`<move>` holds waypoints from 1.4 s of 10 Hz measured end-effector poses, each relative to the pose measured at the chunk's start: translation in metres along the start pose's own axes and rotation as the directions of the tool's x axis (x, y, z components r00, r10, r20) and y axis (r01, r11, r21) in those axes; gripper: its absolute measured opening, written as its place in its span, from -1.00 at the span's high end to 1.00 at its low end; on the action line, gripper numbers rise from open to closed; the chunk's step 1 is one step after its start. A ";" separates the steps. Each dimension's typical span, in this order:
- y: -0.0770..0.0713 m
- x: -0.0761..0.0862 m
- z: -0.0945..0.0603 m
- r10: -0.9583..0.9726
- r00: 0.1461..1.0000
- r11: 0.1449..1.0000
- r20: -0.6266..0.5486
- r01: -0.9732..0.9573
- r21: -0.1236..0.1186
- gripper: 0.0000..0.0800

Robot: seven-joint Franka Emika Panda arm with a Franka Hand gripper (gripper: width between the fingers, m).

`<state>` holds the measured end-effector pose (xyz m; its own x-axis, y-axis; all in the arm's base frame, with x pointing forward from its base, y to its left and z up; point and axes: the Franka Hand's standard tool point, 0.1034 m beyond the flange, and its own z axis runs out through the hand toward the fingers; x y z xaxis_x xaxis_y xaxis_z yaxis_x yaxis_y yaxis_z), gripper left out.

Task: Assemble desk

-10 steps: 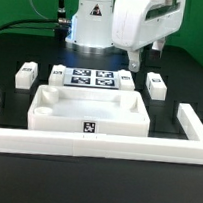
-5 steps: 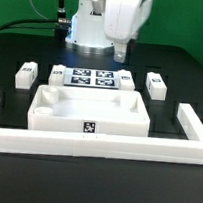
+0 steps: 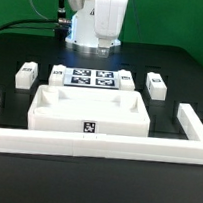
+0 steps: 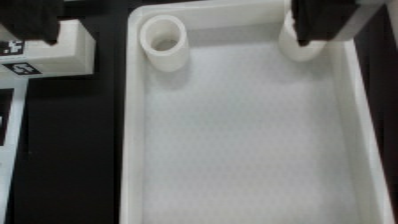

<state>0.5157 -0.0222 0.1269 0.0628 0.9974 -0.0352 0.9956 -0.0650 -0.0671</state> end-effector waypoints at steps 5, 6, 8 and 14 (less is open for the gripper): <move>-0.034 -0.019 0.069 -0.008 1.000 1.000 -0.028 0.008 0.005 -0.63; -0.038 -0.017 0.087 -0.007 0.999 1.000 -0.035 0.008 0.009 -0.63; -0.040 -0.013 0.112 -0.007 0.999 1.000 -0.046 0.008 0.023 -0.63; -0.041 -0.012 0.123 -0.007 0.999 1.000 -0.050 0.008 0.028 0.37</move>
Offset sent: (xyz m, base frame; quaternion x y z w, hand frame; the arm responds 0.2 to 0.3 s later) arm -0.0325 -0.0090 -0.0527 -0.0252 0.0433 -0.0231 0.9985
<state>0.4657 -0.0352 0.0072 0.0594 0.9981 0.0149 0.9938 -0.0577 -0.0953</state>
